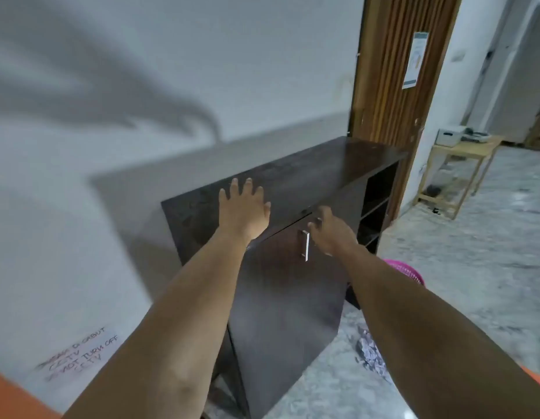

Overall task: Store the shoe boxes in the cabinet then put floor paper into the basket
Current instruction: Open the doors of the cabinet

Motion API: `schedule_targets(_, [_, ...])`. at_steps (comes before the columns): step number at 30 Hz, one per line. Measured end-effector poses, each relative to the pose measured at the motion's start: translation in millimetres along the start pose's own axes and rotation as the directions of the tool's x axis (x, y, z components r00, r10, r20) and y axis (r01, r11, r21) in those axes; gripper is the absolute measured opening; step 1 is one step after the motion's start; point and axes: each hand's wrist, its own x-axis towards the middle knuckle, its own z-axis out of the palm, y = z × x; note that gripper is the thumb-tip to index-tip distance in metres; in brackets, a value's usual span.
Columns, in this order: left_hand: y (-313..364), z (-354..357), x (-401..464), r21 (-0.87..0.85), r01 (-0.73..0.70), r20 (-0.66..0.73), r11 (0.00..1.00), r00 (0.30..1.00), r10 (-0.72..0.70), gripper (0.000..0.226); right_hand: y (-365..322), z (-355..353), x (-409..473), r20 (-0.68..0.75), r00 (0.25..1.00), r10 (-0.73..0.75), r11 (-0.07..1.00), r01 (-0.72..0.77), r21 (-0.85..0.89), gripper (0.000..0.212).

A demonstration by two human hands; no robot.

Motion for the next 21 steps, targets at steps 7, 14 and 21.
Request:
schedule_targets(7, [9.2,78.1,27.6,-0.146,0.132,0.269,0.98,0.959,-0.089,0.068,19.4,81.6,40.4,0.068,0.977,0.201,0.919,-0.212,0.332,0.059])
schedule_targets(14, [12.8,85.6,39.0,-0.14,0.148,0.269,0.979,0.957,-0.107,0.068,43.5,94.8,44.3,0.088,0.973,0.214,0.845,-0.229,0.483,0.046])
schedule_targets(21, [15.4,76.1,16.7,-0.152,0.138,0.291,0.979,0.953,-0.089,0.07,74.6,76.1,-9.2,0.113,0.971,0.209,0.8,-0.236,0.552,0.06])
